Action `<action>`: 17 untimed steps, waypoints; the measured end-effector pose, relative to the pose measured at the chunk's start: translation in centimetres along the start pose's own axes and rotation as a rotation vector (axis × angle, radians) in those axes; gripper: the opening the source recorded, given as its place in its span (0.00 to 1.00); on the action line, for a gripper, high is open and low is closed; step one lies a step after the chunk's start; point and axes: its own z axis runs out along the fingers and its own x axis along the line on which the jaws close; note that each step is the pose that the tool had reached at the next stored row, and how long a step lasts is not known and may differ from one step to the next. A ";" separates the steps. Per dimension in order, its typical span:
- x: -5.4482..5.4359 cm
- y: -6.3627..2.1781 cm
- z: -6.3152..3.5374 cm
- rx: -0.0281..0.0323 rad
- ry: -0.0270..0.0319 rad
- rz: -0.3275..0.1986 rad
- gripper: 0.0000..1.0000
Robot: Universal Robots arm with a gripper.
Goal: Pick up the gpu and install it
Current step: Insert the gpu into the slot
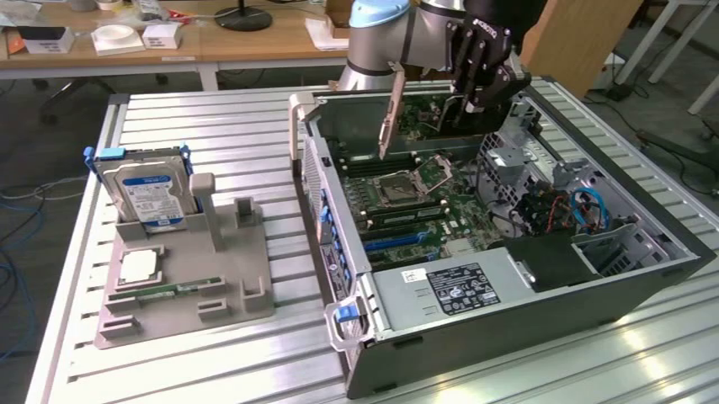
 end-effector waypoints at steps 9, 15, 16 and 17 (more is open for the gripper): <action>0.0 0.00 0.00 -0.0002 0.0002 -0.015 0.27; 0.1 0.01 0.01 -0.0002 0.0001 -0.015 0.27; 0.1 0.01 0.00 -0.0002 0.0002 -0.015 0.27; 0.2 0.00 0.00 -0.0002 0.0001 -0.015 0.27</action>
